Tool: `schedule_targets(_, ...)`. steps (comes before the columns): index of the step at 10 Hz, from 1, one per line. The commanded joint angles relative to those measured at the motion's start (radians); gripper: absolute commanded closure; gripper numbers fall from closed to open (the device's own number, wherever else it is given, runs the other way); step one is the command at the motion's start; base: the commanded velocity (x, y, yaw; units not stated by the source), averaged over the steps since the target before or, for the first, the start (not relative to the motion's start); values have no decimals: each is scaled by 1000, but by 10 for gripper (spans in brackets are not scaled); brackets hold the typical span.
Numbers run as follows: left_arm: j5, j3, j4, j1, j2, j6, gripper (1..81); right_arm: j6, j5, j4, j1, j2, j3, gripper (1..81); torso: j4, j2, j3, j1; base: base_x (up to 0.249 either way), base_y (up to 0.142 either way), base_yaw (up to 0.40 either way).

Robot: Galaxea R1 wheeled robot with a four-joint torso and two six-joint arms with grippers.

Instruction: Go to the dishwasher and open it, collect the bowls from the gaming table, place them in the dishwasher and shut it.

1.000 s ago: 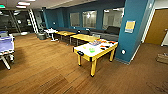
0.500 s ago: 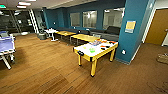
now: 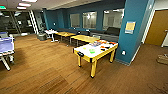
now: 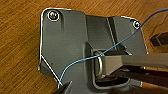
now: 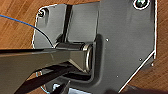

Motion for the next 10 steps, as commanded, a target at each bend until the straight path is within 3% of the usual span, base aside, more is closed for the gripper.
schedule_targets(1,43,4,12,-46,-12,0,10,-2,-55,-8,59,1,5,10,0,0,0,2,127,0,0)
schedule_targets(10,43,6,12,-44,-10,0,10,-2,-55,-8,57,1,4,10,0,1,0,3,132,0,0)
